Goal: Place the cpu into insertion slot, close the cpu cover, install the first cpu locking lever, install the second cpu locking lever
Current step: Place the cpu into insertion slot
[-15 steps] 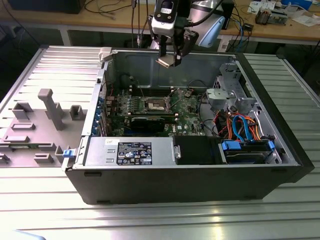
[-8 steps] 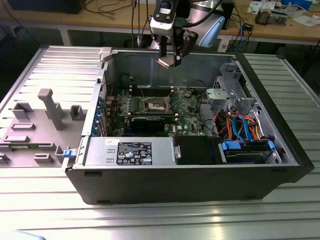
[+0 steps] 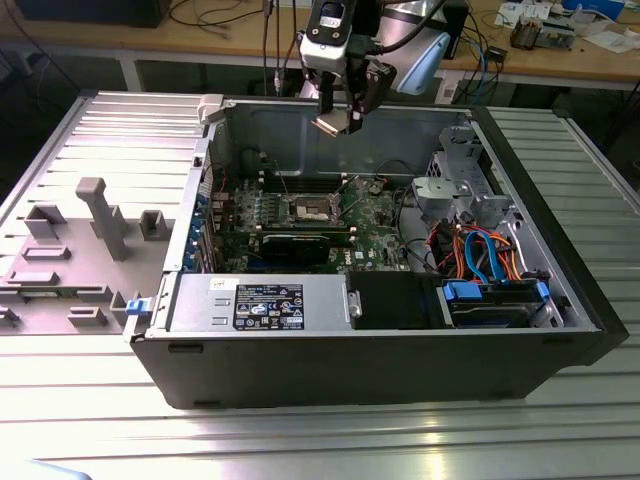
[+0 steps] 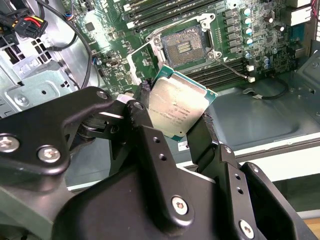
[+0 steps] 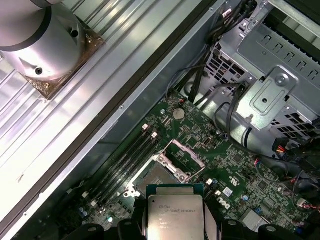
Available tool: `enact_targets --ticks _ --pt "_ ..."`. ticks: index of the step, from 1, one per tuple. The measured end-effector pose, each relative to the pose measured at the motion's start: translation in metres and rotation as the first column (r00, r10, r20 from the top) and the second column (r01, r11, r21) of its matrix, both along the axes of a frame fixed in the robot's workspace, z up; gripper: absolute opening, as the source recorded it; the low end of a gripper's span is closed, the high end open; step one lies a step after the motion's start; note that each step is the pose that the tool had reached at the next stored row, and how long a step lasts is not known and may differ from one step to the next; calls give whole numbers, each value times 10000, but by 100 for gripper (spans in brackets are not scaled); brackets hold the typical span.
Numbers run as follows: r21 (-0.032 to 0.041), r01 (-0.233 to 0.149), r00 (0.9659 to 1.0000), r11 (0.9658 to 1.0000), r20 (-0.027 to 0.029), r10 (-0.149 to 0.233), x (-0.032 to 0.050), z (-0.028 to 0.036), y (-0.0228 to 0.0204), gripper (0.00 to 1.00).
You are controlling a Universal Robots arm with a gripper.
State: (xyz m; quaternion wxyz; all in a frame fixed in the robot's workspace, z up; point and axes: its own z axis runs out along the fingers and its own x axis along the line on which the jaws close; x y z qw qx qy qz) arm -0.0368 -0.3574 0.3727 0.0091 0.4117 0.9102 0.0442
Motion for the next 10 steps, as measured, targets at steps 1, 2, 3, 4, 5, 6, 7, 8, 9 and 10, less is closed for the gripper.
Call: enact_targets --ticks 1,2,3,4,5,6,7,8,9,10 --pt "0 50 10000 10000 0 -50 0 -1 0 54" --pt "1 178 9998 9998 -1 -178 0 -3 0 54" --pt "1 305 9995 9995 -1 -305 0 -5 0 54" --pt "1 426 9991 9991 -1 -426 0 -7 0 54" --pt "1 499 9988 9988 -1 -499 0 -8 0 54" --pt "1 573 9984 9984 -6 -573 0 -10 0 54" --pt "0 650 9979 9979 -17 -650 0 -13 0 54" --pt "-2 688 9976 9976 -23 -688 -1 -16 0 54" --pt "-2 717 9974 9974 -29 -717 -2 -24 0 54" --pt "-1 725 9974 9974 -29 -725 -7 -29 0 54"
